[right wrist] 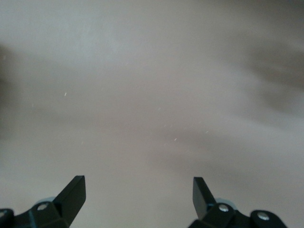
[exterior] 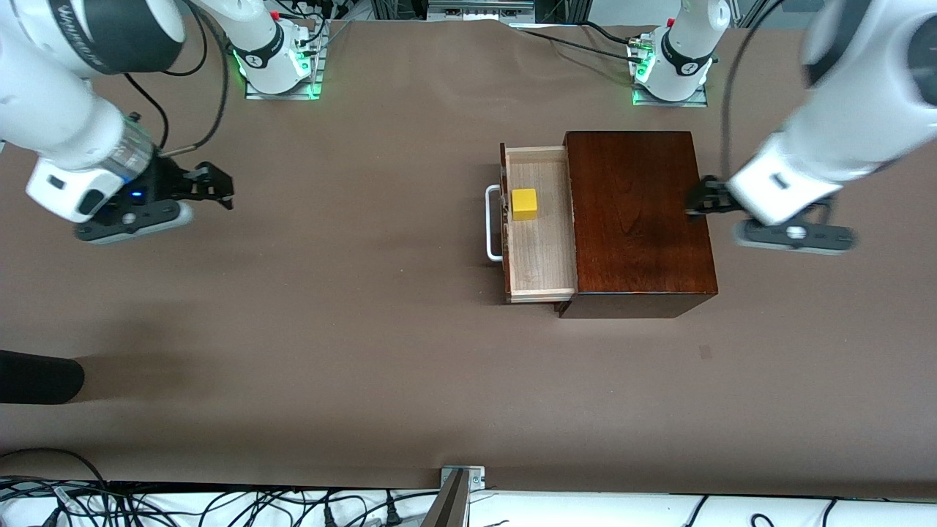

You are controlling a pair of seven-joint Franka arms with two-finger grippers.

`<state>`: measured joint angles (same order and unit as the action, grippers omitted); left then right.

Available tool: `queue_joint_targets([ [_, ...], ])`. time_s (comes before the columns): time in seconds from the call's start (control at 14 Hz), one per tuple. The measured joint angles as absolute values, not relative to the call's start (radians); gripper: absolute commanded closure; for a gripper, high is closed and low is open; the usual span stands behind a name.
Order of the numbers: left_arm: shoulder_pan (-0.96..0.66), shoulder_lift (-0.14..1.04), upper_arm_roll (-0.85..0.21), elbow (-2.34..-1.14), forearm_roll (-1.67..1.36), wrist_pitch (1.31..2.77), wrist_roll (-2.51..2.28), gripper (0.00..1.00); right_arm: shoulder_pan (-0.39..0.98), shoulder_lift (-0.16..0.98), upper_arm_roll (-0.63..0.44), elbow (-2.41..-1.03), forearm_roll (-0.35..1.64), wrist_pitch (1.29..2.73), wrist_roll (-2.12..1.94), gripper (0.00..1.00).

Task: Open drawer, take yellow block, close drawer
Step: 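Move the right gripper over the yellow cube while the left gripper withdraws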

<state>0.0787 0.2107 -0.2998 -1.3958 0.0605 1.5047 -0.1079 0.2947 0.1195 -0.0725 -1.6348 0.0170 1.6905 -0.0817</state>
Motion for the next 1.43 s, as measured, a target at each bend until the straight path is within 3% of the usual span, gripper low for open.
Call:
queue_joint_targets([
  [0.21,0.005,0.110,-0.120,-1.505,0.036,1.597,-0.034,0.00,0.361,0.146,-0.027,-1.634,0.019,1.685,-0.082,0.00],
  [0.43,-0.009,0.015,-0.085,-1.642,0.036,1.660,-0.033,0.00,0.463,0.156,0.021,-1.633,0.021,1.687,-0.133,0.00],
  [0.64,-0.011,-0.008,-0.083,-1.671,0.036,1.650,-0.033,0.00,0.618,0.197,0.069,-1.613,0.021,1.777,-0.161,0.00],
  [1.0,-0.013,-0.007,-0.083,-1.673,0.036,1.648,-0.033,0.00,0.887,0.479,0.089,-1.381,-0.050,1.955,-0.167,0.00],
  [1.43,-0.013,-0.007,-0.082,-1.674,0.036,1.647,-0.033,0.00,1.007,0.701,0.086,-1.259,-0.197,2.139,-0.213,0.00],
])
